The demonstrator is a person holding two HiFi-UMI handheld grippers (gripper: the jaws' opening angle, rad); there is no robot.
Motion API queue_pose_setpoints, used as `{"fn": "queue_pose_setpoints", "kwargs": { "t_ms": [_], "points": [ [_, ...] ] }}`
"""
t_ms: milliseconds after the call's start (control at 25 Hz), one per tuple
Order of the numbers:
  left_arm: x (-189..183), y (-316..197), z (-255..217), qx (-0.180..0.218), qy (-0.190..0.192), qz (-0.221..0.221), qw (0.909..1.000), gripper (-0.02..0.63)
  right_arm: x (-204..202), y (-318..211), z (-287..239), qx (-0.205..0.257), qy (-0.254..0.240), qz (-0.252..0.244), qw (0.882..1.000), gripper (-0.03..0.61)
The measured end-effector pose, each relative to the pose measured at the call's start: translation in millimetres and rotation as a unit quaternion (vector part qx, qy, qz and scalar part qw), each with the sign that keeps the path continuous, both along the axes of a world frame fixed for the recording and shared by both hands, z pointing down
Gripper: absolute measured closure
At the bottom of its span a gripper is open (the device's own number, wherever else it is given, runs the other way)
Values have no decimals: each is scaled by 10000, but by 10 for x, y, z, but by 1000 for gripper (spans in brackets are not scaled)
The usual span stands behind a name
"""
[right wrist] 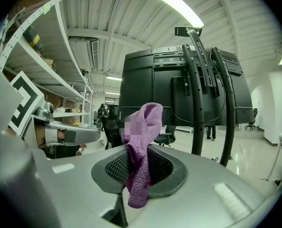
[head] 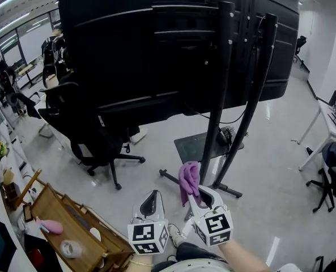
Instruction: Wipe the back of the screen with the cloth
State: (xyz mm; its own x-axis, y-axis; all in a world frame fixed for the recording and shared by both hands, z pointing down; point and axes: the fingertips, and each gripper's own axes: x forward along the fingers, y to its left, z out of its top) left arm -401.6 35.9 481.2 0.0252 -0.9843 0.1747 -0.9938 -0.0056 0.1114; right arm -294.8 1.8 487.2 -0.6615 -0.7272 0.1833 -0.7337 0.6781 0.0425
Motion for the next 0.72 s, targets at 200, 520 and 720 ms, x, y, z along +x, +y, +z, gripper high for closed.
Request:
{"fn": "queue_pose_setpoints", "kwargs": {
  "t_ms": [200,520,720],
  "points": [
    [-17,91,-15,-31,19,-49,10000,606,6,77,-30,17,-62,-22,10000,514],
    [-84,163,-17,-22,122,-86,9999,606,-34,154,-58,101,-49,-86,9999,514],
    [-121,178,4,-83,147,-107,9998,606,-45,171,-64,115,19,-110,9999,514]
  ]
}}
